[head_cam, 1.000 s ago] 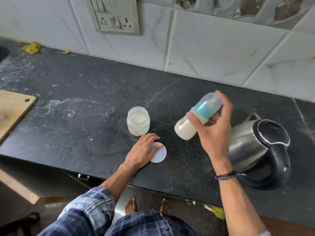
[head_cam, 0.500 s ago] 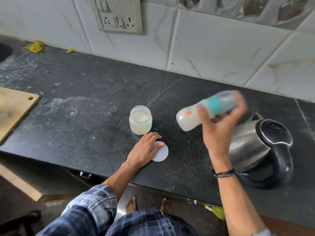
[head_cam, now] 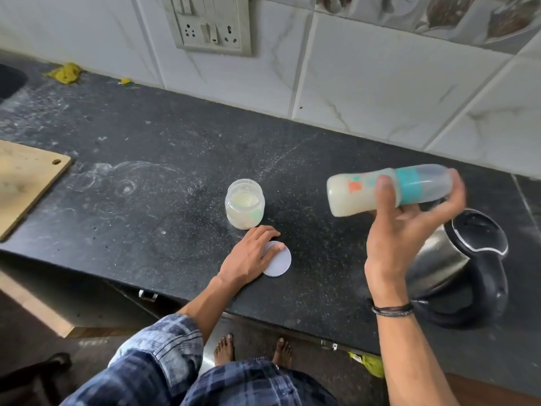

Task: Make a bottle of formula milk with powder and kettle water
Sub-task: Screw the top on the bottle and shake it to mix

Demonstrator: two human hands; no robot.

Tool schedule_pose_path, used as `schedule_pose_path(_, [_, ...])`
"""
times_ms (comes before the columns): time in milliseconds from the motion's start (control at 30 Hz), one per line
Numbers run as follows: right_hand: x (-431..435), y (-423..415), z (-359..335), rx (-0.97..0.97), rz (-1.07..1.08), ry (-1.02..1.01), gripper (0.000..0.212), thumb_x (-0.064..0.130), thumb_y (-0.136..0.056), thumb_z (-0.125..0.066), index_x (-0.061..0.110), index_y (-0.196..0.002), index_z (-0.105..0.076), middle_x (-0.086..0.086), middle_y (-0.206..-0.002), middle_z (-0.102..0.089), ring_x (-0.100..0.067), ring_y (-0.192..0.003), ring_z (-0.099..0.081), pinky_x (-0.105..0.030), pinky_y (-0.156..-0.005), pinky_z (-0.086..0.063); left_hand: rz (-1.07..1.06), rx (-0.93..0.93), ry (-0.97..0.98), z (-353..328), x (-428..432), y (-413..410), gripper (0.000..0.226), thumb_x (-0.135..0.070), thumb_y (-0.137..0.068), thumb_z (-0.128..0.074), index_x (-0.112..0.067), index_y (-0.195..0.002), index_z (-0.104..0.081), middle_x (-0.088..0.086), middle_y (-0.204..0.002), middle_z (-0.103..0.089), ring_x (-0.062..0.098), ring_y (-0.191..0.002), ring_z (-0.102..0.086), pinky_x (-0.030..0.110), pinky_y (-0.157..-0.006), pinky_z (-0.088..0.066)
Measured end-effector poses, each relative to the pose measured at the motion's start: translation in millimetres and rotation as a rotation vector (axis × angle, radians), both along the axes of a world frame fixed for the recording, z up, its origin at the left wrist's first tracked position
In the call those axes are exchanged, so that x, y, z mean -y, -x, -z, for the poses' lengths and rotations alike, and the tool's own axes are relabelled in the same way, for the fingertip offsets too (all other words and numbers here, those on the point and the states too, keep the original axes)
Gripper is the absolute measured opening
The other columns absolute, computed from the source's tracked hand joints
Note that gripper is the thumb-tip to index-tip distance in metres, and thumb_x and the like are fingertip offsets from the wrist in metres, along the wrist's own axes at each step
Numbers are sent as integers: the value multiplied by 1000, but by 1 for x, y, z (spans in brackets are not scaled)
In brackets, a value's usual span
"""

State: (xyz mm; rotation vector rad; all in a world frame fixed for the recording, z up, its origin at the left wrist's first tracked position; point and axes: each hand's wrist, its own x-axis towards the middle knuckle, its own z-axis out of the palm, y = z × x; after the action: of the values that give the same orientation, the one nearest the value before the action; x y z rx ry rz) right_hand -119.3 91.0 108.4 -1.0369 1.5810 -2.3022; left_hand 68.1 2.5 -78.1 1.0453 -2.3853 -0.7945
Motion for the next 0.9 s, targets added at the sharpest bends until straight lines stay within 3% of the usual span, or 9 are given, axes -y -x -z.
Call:
schedule_pose_path(67, [4,3,3,-62,-38,-53,86,11,-92,-79,3,-152,-19,4,-139,-49,-12,-112,-69,-32,-88,-61,-3,0,3,2,-1,-1,47,-54,-104,-43,-19,-130,-59,-9,-134,-54,10,-123,-46,23,-105,-35])
schedule_pose_path(133, [4,3,3,-155,-202,-286,84,17,-87,-84,11,-151,-29,25,-129,-56,-9,-105,-70,-36,-86,-62,-4,-1,-1,3,-1,-2,49,-56,-104,-42,-20,-131,-58,-10,-135,-53,9,-124,-45,23,-105,-35])
schedule_pose_path(200, [-2,3,4,-137,-214,-281,80,24,-87,-85,18,-149,-34,33,-125,-59,-12,-105,-72,-32,-84,-61,3,-4,-8,3,-1,-2,47,-55,-105,-43,-20,-132,-58,-10,-136,-53,9,-124,-45,24,-105,-35])
schedule_pose_path(333, [-1,1,2,-49,-4,-12,83,14,-96,-77,7,-152,-18,19,-137,-58,-13,-114,-70,-26,-89,-59,-4,3,5,2,0,-1,44,-51,-105,-45,-18,-131,-59,-8,-135,-54,10,-124,-46,24,-105,-36])
schedule_pose_path(467, [0,3,5,-155,-212,-316,79,22,-87,-84,20,-148,-34,32,-124,-59,-7,-104,-72,-28,-83,-60,-1,1,1,4,-1,-3,44,-53,-105,-44,-20,-131,-58,-10,-136,-53,9,-124,-46,25,-105,-36])
schedule_pose_path(567, [-4,4,1,-38,-85,-93,77,22,-92,-81,23,-148,-29,12,-140,-56,-19,-111,-71,-29,-87,-60,-1,5,5,2,0,0,44,-53,-105,-45,-20,-131,-59,-10,-135,-53,9,-124,-46,23,-105,-36])
schedule_pose_path(633, [0,3,0,-19,-8,5,79,17,-95,-79,19,-150,-22,12,-140,-57,-21,-116,-70,-30,-90,-60,-4,9,6,1,1,0,44,-51,-105,-45,-19,-131,-59,-8,-136,-54,9,-125,-45,23,-106,-35])
schedule_pose_path(767, [4,1,2,-100,-198,-299,80,22,-86,-85,19,-147,-33,25,-126,-61,-11,-106,-72,-30,-84,-61,1,0,7,3,-1,-3,44,-51,-106,-45,-19,-132,-59,-9,-136,-53,9,-124,-46,25,-105,-37])
schedule_pose_path(900, [-1,-6,-2,0,-40,-40,80,20,-93,-81,22,-149,-24,13,-142,-56,-22,-118,-70,-30,-90,-60,-1,5,0,-1,0,-1,43,-51,-106,-46,-18,-132,-59,-8,-136,-53,9,-125,-45,24,-105,-36])
